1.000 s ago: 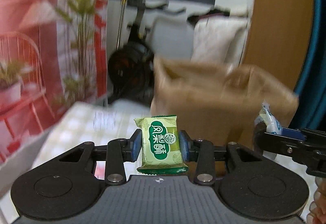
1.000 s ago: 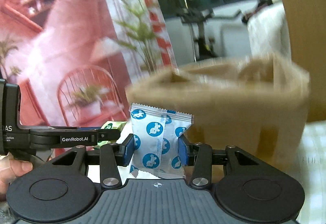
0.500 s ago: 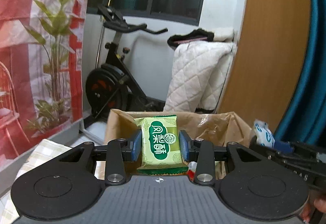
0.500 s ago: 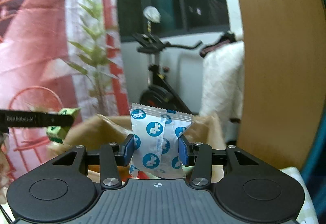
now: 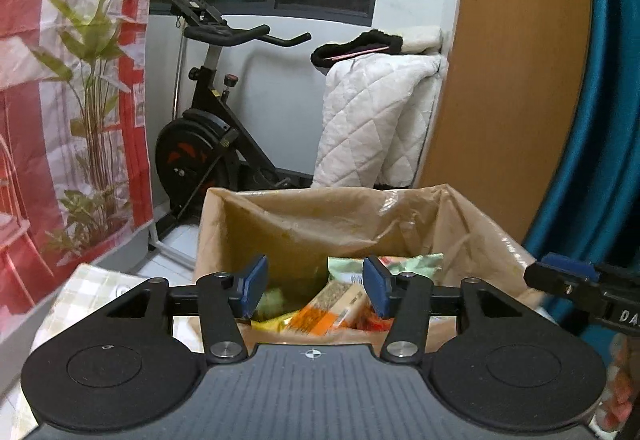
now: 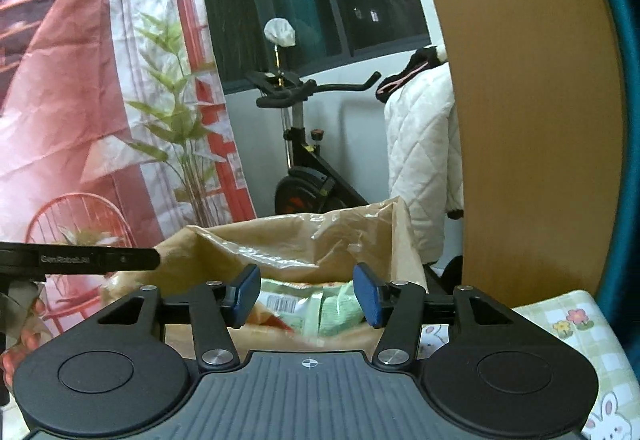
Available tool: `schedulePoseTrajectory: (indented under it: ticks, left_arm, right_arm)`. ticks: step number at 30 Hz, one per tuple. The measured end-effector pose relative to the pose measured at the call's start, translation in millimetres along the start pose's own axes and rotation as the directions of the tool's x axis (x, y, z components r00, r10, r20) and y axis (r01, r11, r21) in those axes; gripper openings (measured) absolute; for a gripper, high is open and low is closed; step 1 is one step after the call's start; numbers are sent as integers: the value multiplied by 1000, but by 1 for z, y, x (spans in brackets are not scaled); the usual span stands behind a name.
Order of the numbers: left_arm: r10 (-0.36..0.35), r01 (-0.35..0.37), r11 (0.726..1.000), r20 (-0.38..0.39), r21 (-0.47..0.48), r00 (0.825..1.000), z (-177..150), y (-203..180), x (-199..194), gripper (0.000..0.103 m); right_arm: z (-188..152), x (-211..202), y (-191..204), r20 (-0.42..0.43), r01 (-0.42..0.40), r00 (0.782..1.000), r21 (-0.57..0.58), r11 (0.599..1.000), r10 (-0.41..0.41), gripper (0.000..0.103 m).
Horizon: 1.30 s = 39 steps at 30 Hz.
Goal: Organize snacks
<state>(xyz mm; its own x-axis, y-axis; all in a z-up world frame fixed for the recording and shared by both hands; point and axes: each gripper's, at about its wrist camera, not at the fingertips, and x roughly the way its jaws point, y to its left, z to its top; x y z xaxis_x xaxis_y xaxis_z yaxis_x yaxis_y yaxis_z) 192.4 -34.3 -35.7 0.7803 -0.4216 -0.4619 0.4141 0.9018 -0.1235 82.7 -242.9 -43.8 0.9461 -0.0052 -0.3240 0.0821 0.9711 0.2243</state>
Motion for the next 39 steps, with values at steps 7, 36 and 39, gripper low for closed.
schedulePoseTrajectory:
  ticks: [7,36,39]
  left_arm:
    - [-17,18,1000,28,-26,999,-17,9,-47,55]
    - [-194,139,974,-342,-178,919,-146,-9,63,52]
    - [-203,139,972,-377,-188,904,-158,-10,84,51]
  right_arm:
    - [-25,-32,1,-24,-6,1000,42,999,7,48]
    - [-156,49,-16,-454,30,891,52,998,-3,19]
    - [-163,61,-20,-481,33,877,62,998,1,21]
